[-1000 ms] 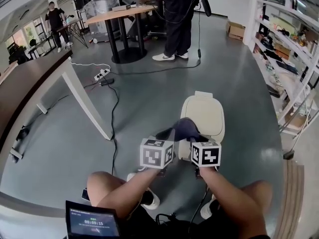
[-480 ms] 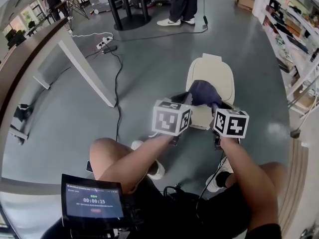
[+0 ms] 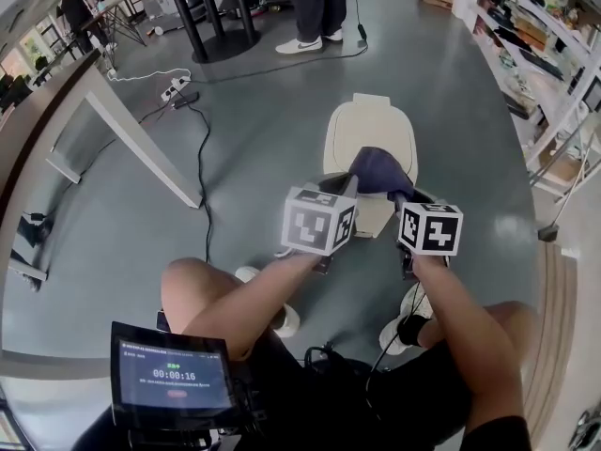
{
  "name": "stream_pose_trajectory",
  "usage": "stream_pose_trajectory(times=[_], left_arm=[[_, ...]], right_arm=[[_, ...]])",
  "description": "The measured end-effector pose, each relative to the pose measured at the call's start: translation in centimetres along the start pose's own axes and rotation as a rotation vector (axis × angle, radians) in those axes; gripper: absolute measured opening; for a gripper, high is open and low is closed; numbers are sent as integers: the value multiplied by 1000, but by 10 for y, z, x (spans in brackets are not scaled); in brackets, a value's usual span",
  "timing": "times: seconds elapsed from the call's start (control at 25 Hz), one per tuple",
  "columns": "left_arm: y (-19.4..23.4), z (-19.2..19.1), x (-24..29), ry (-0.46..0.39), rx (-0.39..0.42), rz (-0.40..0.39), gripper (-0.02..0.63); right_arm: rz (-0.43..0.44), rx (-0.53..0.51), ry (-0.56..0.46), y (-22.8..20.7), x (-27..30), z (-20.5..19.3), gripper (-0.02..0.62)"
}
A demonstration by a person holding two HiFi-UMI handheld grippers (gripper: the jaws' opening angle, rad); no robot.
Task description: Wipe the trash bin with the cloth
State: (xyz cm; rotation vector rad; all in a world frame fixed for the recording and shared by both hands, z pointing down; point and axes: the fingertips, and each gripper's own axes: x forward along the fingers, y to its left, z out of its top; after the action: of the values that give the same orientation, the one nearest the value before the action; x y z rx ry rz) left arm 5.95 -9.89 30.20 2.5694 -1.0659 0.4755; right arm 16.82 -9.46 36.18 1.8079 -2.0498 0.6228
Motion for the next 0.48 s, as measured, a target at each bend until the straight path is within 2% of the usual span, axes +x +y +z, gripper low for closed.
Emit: stream_pose_trajectory(times=[0.16,0.32,0.48], left_arm=[[-1,-2,4,10,8,8,-3],[1,-5,9,-6,36,18,-3],[11,-6,-1,-27,79,51,-3]], right_arm=[[34,-40,-86,9,-7,12,66],[90,-133,-184,32,-23,30,66],[154,-146,-220,54,-32,37,66]])
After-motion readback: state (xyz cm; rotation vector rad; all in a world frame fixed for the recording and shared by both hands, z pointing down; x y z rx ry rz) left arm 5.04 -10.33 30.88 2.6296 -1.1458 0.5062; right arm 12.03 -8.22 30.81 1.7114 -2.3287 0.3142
